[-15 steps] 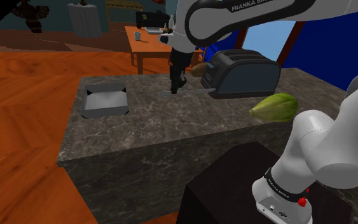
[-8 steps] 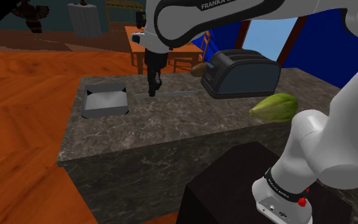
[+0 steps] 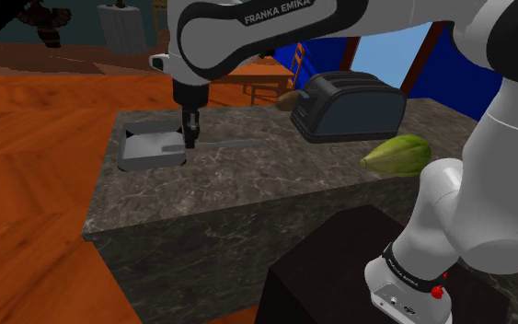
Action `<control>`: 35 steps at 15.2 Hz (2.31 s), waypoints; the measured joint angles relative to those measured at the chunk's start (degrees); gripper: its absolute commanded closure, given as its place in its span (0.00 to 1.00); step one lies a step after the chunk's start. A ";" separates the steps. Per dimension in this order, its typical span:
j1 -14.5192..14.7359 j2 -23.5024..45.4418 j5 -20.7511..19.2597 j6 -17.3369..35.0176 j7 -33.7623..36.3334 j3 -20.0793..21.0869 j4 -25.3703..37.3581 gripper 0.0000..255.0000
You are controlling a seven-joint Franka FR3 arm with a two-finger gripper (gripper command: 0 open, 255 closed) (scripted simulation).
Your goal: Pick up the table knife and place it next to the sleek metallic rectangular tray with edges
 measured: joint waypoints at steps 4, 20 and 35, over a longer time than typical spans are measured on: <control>0.15 0.70 0.13 2.71 0.13 0.14 -2.01 1.00; 0.01 5.22 1.18 12.79 -0.81 0.36 -7.63 1.00; -0.11 2.26 0.65 8.34 -0.73 0.07 -6.01 0.00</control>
